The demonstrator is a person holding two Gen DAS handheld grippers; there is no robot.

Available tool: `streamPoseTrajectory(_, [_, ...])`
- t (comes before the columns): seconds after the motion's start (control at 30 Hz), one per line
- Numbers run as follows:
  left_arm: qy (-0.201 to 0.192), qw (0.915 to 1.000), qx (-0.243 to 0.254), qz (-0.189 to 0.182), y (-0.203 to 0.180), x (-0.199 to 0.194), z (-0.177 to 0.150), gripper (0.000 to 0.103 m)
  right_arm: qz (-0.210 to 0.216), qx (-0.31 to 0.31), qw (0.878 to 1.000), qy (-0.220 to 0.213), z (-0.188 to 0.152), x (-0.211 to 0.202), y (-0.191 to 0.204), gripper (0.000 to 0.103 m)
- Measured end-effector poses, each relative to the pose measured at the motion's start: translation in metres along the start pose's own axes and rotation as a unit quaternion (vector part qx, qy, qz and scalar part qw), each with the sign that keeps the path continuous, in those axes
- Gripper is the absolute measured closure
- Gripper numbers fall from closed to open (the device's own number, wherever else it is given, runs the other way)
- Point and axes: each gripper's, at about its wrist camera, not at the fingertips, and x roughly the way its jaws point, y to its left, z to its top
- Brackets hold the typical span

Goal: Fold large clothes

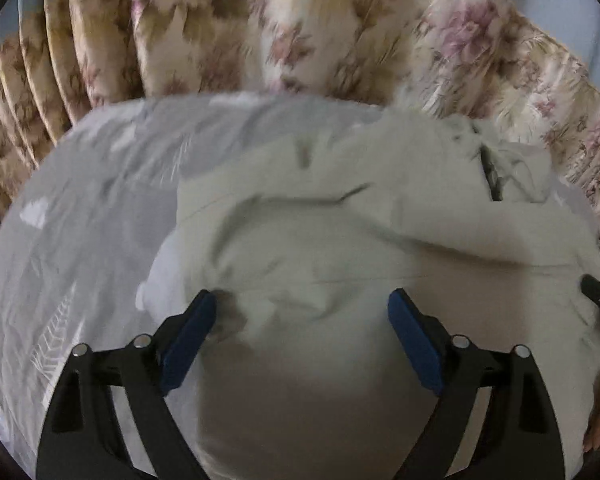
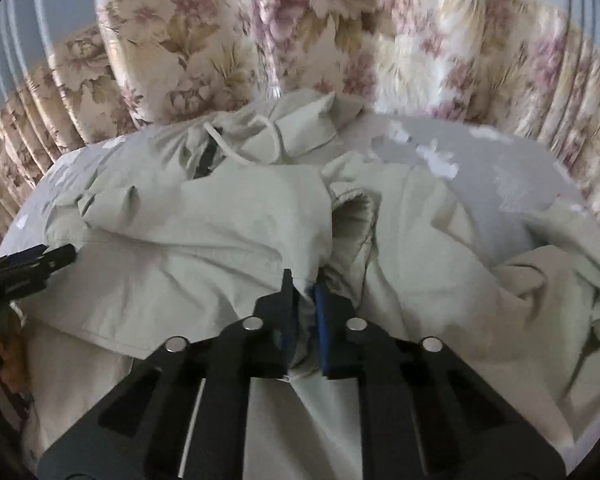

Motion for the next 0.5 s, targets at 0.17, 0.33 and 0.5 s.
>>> streamPoseTrajectory(0.17, [-0.003, 0.9994, 0.004, 0.034, 0.014, 0.001, -0.007, 0.018, -0.027, 0.026, 0.999, -0.007, -0.022, -0.005, -0.015, 0.095])
streamPoseTrajectory(0.33, [-0.012, 0.9996, 0.013, 0.021, 0.009, -0.005, -0.008, 0.022, -0.004, 0.015, 1.0, -0.015, -0.018, -0.009, -0.018, 0.06])
streamPoseTrajectory(0.5, [-0.076, 0.9969, 0.005, -0.022, 0.011, -0.036, -0.007, 0.02, -0.054, 0.036, 0.993, -0.103, 0.003, -0.077, -0.061, 0.02])
